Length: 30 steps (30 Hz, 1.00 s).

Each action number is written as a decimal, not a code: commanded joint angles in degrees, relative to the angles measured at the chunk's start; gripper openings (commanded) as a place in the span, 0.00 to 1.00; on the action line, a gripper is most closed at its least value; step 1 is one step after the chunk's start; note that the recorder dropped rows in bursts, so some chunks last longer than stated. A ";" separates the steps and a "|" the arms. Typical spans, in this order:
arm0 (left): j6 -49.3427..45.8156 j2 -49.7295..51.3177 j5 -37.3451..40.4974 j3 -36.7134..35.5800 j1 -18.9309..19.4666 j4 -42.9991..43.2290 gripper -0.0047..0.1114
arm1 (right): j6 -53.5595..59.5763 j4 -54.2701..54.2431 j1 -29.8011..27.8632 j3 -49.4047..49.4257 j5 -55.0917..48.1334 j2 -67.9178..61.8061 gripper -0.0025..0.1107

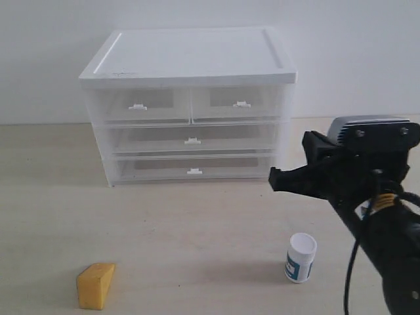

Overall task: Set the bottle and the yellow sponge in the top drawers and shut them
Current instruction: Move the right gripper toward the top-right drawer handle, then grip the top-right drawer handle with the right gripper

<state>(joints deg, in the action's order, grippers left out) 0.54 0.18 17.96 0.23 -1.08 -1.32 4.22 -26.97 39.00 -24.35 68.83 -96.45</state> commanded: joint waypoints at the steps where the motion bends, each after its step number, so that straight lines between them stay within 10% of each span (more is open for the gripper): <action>1: -0.20 -0.18 -0.11 -0.23 0.14 -0.36 0.08 | 0.83 -0.83 2.28 -5.19 1.13 -5.25 0.02; 5: -0.20 -0.18 -0.11 -0.23 0.14 -0.36 0.08 | 0.83 1.29 2.28 -9.29 1.13 -8.20 0.05; 12: -0.20 -0.18 -0.11 -0.23 0.14 -0.36 0.08 | 0.33 3.66 2.17 -17.38 -2.72 -11.46 0.53; 30: -0.20 -0.18 -0.11 -0.23 0.14 -0.36 0.08 | 7.00 -5.41 2.17 -30.24 -4.03 -20.37 0.53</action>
<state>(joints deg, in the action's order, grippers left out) 0.54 0.18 17.96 0.23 -1.08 -1.32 9.56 -30.22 41.12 -53.66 64.59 -116.61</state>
